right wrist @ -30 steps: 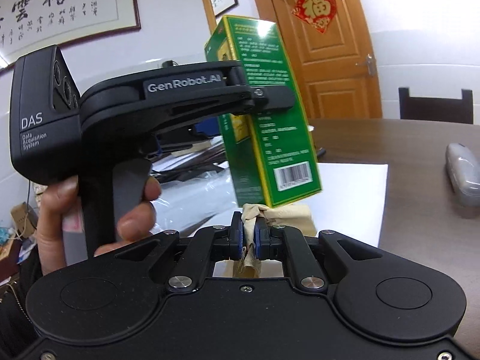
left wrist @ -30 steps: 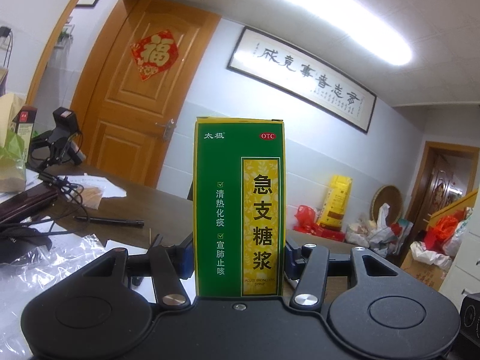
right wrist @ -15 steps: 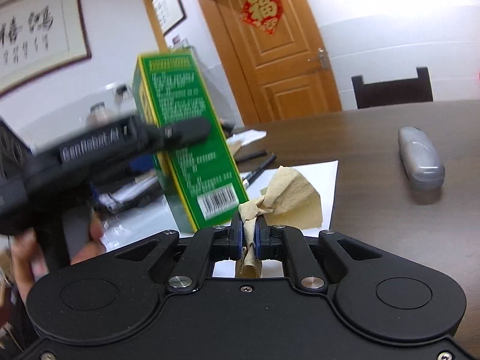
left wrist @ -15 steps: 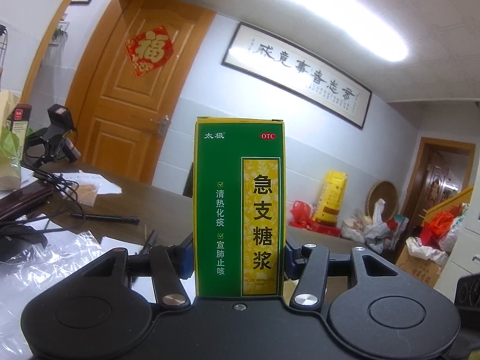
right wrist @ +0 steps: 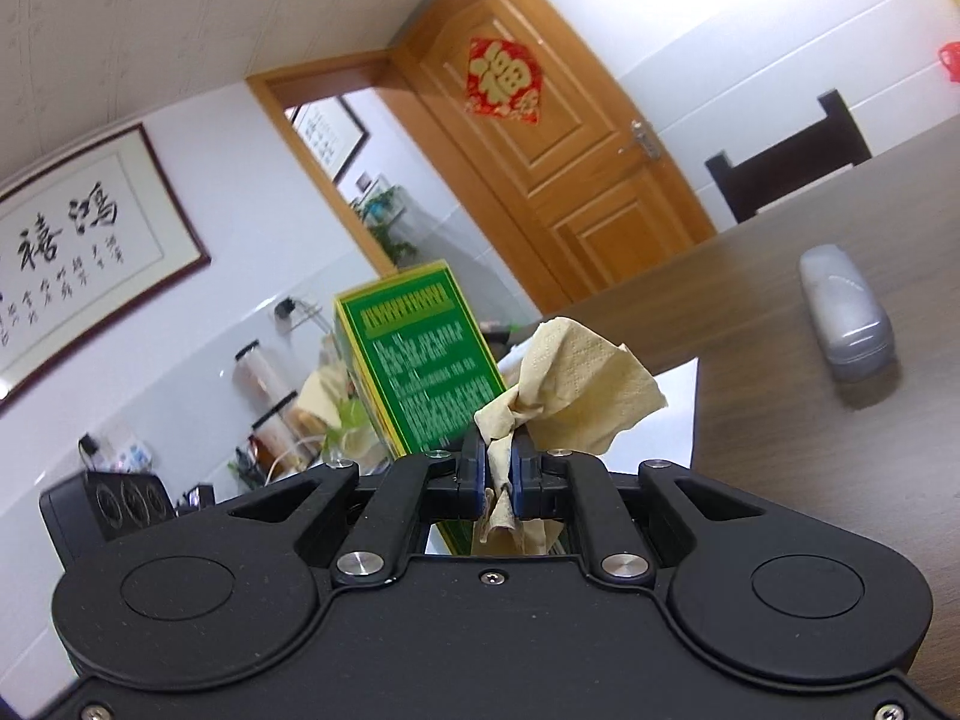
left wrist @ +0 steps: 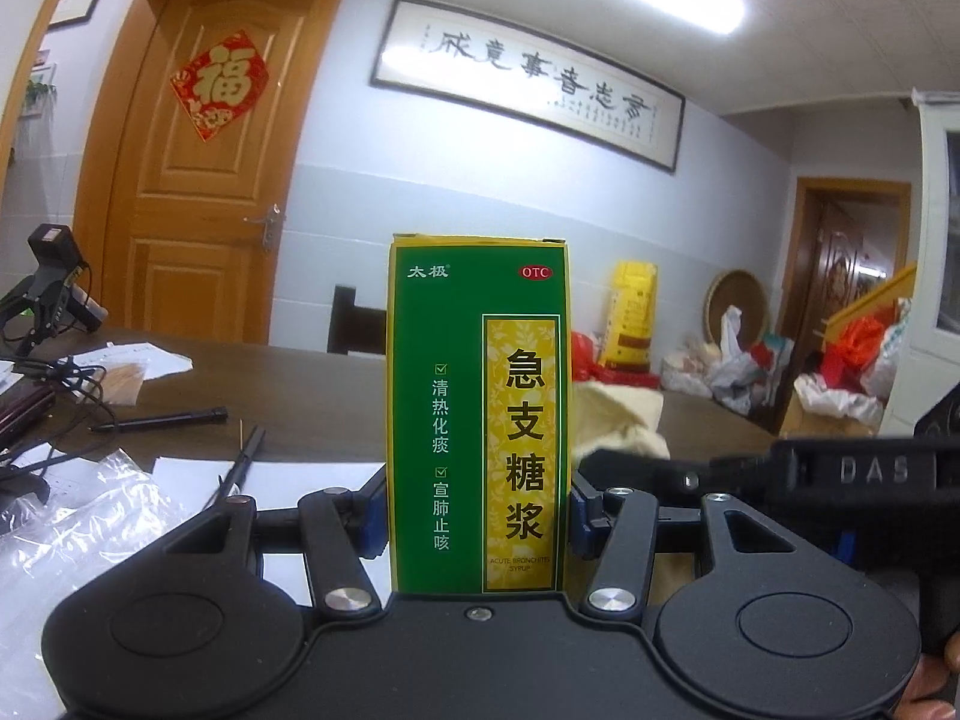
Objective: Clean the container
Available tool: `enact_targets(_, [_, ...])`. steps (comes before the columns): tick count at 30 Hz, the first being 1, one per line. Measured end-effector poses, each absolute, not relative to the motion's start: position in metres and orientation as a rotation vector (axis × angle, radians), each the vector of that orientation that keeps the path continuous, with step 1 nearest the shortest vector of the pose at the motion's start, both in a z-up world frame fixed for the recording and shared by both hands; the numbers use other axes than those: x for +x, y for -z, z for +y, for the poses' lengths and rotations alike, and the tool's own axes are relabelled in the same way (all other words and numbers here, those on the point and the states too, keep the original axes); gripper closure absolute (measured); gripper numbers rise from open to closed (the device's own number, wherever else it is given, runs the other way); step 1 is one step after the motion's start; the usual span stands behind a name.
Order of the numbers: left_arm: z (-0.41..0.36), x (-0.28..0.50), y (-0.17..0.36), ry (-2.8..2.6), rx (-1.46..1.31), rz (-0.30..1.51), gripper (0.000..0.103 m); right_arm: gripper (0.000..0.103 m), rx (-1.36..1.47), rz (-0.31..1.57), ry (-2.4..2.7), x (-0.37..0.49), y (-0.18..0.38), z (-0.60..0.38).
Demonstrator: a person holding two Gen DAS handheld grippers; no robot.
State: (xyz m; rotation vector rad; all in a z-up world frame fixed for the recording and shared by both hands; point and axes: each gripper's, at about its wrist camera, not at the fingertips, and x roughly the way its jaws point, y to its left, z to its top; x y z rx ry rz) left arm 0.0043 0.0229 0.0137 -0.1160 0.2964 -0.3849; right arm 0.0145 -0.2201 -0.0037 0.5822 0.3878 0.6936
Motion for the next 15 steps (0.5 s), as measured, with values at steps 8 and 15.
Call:
enact_targets(8, [-0.001, 0.001, -0.003, 0.43, -0.005, 0.333, 0.054, 0.094, 0.655, 0.292, -0.691, 0.019, -0.001, -0.237])
enact_targets(15, [-0.012, -0.008, 0.0, 0.467, 0.073, 0.31, 0.054, 0.094, 0.703, 0.159, -0.793, 0.014, -0.016, -0.26])
